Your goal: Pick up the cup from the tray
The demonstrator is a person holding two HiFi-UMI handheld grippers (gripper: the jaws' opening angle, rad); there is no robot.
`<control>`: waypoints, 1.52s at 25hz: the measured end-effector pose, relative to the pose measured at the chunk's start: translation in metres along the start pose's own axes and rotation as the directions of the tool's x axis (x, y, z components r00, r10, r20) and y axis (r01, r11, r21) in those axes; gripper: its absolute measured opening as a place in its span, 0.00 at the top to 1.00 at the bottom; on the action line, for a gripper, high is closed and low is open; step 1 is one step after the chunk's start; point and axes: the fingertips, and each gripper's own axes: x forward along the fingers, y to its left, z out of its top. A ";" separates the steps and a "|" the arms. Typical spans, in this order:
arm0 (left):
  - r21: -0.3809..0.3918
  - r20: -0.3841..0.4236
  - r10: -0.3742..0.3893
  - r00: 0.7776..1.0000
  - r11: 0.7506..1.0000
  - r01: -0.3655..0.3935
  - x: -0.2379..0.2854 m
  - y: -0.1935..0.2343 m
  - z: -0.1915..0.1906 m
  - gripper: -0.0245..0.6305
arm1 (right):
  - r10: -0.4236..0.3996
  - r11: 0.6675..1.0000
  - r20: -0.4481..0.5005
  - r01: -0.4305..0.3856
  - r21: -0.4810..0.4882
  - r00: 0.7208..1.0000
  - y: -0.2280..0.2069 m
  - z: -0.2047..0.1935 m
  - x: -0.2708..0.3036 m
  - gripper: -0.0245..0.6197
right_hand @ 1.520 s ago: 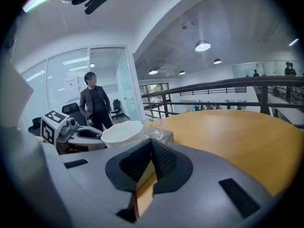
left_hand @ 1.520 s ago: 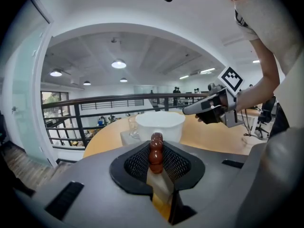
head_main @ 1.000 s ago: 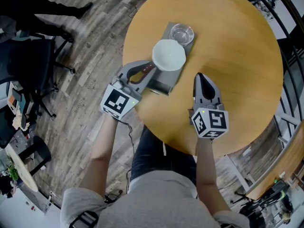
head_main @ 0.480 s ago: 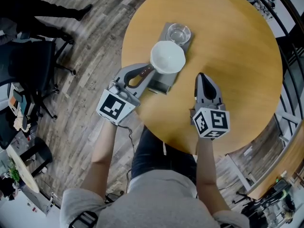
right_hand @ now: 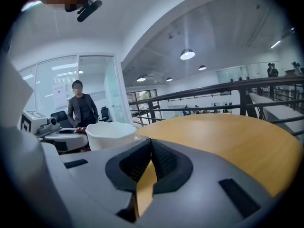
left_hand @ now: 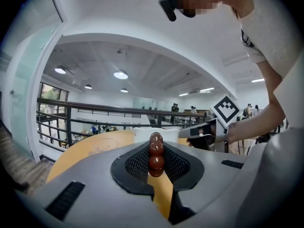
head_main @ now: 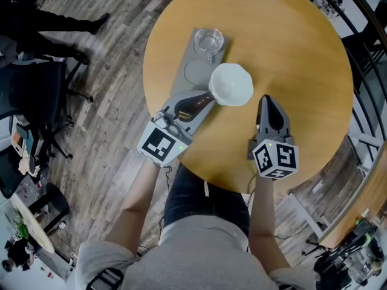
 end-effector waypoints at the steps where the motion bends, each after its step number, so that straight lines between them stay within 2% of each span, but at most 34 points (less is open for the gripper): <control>1: -0.004 0.000 -0.010 1.000 1.000 0.010 0.007 -0.007 -0.001 0.89 | -0.011 1.000 0.005 0.011 0.004 1.000 -0.006 0.001 -0.004 0.95; 7: -0.042 0.007 -0.038 0.999 0.998 0.038 0.044 -0.041 -0.010 0.89 | -0.060 0.998 0.023 0.059 0.036 0.998 -0.037 -0.004 -0.031 0.95; 18: -0.071 -0.071 -0.044 0.997 0.997 0.039 0.098 -0.063 -0.048 0.89 | -0.099 0.993 0.018 0.098 0.063 0.995 -0.068 -0.017 -0.051 0.95; 21: -0.053 -0.089 -0.044 0.995 0.998 0.040 0.106 -0.065 -0.058 0.89 | -0.099 0.993 0.015 0.098 0.065 0.995 -0.070 -0.022 -0.055 0.95; 29: -0.059 -0.121 -0.051 0.991 0.997 0.044 0.113 -0.073 -0.077 0.89 | -0.102 0.992 0.008 0.101 0.069 0.995 -0.076 -0.029 -0.059 0.95; 38: -0.066 -0.107 -0.039 0.994 0.997 0.032 0.101 -0.076 -0.089 0.89 | -0.092 0.994 0.001 0.092 0.064 0.996 -0.070 -0.032 -0.062 0.95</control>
